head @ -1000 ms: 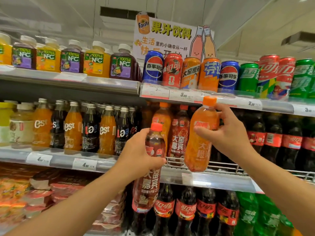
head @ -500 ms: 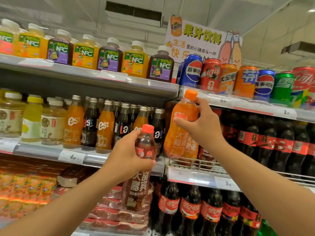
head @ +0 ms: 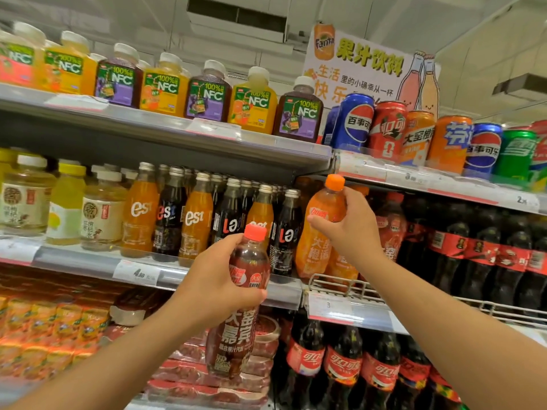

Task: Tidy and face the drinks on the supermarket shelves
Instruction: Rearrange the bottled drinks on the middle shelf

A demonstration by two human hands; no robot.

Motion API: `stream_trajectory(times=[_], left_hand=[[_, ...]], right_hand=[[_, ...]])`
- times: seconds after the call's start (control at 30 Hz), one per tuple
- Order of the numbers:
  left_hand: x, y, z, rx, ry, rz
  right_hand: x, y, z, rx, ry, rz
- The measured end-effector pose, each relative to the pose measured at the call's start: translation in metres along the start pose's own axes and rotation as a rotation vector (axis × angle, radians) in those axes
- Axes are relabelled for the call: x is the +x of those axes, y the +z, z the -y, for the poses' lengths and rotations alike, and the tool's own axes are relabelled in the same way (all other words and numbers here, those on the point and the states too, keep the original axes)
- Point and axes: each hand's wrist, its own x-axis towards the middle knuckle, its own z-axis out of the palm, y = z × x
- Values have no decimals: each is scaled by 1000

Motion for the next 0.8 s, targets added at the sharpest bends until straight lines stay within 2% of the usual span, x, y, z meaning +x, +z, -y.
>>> stream_trajectory(times=[0.2,0.47,0.8], left_hand=[[3,0,2,-9,-9,-7],[6,6,9,-21,-11,1],[14,20,7,-52,-8,28]], right_hand=[[11,12,-2,-168,102,21],[34,19,1,-338,211,131],[34,31,-4,-400,263,188]])
